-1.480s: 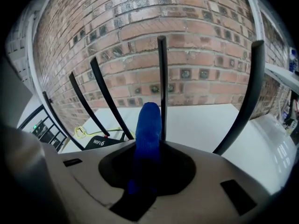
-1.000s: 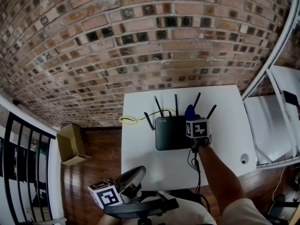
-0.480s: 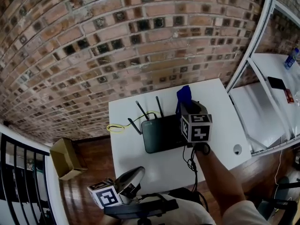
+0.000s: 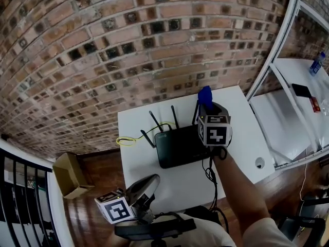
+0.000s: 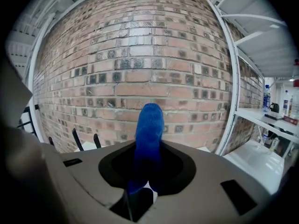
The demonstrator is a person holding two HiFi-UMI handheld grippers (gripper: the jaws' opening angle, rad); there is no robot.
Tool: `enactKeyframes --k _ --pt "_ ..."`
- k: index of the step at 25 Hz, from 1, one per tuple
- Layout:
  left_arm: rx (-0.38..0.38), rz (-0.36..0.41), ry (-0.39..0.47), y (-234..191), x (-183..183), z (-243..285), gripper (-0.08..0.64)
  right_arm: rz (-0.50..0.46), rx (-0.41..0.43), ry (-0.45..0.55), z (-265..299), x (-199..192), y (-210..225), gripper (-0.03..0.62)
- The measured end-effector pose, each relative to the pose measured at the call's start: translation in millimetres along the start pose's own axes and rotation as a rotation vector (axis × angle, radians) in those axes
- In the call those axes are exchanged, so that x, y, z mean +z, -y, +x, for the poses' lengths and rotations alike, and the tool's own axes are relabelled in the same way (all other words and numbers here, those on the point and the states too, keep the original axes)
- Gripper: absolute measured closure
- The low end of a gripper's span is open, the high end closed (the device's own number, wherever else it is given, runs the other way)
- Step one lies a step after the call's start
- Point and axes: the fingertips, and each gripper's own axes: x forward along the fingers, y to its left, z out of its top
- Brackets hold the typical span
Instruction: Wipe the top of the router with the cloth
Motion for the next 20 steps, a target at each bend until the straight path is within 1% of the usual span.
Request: enactKeyframes --k 2,5,10,15,20 --pt "-0.016 0.019 -0.003 4 5 7 0.541 -0.006 -0.008 -0.022 5 -6 -3 0.489" --pt "-0.029 0.026 -0.016 6 5 13 0.542 -0.019 0.012 -0.048 12 -14 -12 0.488" --pt "-0.008 0.027 -0.033 -2 0 9 0.541 -0.006 0.030 -0.102 21 -37 -18 0.489" --pt "0.008 0.021 -0.020 -6 4 2 0.541 0.049 0.050 -0.205 35 -80 -21 0.489" --pt "0.026 0.015 -0.007 -12 8 -2 0.541 0.060 0.071 -0.299 50 -114 -27 0.489"
